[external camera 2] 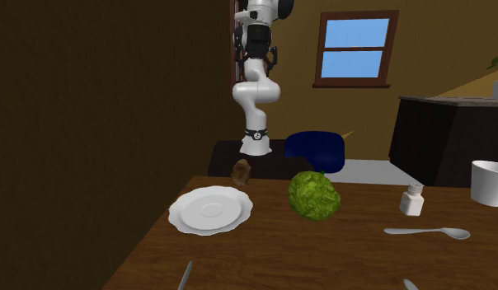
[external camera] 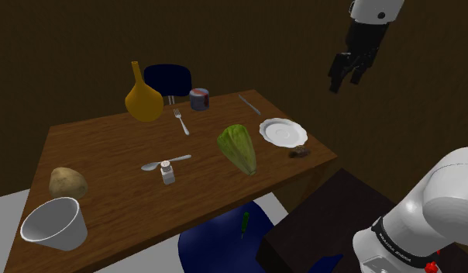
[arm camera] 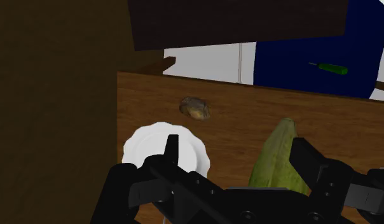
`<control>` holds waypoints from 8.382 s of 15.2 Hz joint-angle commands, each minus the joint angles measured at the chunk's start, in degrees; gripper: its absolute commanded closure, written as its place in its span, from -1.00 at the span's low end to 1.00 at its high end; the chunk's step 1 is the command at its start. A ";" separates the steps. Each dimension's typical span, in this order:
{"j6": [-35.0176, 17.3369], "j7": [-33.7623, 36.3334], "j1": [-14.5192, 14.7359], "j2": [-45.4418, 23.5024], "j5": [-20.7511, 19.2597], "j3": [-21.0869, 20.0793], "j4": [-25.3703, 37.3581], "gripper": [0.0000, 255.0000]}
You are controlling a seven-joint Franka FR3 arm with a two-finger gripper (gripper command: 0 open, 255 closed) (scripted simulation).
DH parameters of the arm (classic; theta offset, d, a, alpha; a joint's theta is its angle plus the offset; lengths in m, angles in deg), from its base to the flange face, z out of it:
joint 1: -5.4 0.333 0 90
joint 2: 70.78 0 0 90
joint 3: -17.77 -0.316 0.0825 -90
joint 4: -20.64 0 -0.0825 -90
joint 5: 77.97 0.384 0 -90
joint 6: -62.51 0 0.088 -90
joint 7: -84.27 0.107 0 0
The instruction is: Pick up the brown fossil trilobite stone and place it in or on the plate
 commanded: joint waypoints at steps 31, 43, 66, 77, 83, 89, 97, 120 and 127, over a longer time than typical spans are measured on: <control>-34.93 18.85 -4.47 -50.47 -9.55 -0.55 -2.05 -1.00; -37.00 19.17 -4.70 -51.66 -10.12 -0.27 -2.92 1.00; -52.59 34.34 -2.27 -48.49 -31.11 -0.23 -19.31 -1.00; -52.58 34.33 -2.26 -48.49 -31.10 -0.23 -19.32 1.00; -52.59 34.34 -2.26 -48.49 -31.11 -0.23 -19.31 1.00; -47.89 30.08 -2.02 -42.22 -26.95 -0.95 -20.28 1.00; -41.03 25.32 -1.21 -34.48 -22.51 -1.31 -20.49 1.00; -34.14 8.44 -7.01 -63.41 -17.66 3.24 20.39 1.00; -66.44 -12.10 -19.60 -50.75 2.47 0.20 -5.27 -1.00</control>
